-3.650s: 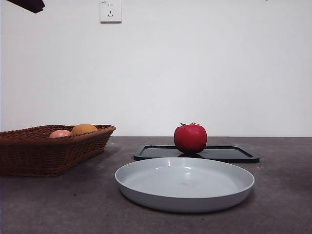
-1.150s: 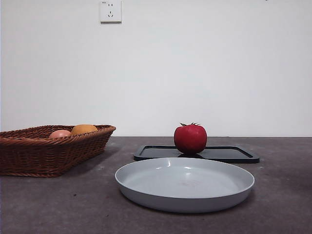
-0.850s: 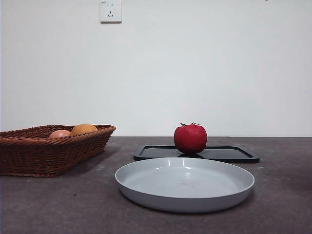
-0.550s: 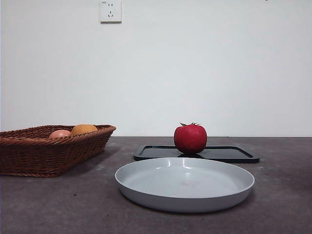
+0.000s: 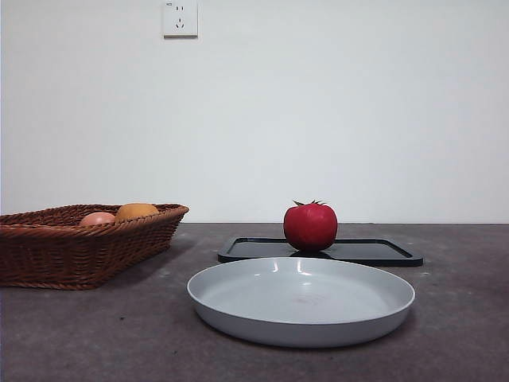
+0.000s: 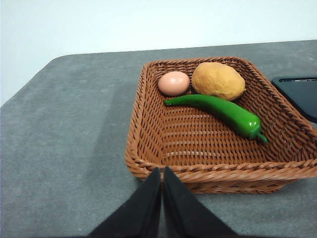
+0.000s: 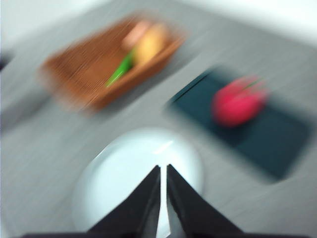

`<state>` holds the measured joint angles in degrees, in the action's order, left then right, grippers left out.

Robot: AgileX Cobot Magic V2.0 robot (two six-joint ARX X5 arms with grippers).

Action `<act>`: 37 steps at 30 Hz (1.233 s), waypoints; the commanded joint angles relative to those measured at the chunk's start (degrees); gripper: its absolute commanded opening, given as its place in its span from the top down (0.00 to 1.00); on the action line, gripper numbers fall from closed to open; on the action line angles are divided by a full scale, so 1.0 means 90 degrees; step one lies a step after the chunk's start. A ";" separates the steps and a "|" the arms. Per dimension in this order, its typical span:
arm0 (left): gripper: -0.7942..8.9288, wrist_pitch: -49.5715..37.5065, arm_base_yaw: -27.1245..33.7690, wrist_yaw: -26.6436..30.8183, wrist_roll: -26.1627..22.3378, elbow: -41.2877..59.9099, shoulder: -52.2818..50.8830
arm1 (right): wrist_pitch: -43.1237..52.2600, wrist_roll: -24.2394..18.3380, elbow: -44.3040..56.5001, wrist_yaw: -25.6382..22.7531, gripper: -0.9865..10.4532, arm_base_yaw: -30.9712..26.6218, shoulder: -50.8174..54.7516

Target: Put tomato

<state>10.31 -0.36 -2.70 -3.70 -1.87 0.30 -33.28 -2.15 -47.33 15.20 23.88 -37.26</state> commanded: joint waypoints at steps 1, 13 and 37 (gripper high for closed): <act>0.91 0.0049 0.0012 0.0015 0.0017 0.0131 -0.0012 | 0.0461 -0.0046 0.0238 -0.0024 0.91 -0.0750 0.0393; 0.91 0.0049 0.0012 0.0015 0.0017 0.0131 -0.0012 | 0.3079 0.0267 0.3609 -0.0192 0.91 -0.2863 0.3220; 0.91 0.0049 0.0012 0.0015 0.0017 0.0131 -0.0012 | 0.2594 0.0952 0.5192 -0.1042 0.91 -0.2878 0.4116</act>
<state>10.31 -0.36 -2.70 -3.70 -1.85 0.30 -9.56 5.67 -0.95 5.82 -1.93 -0.36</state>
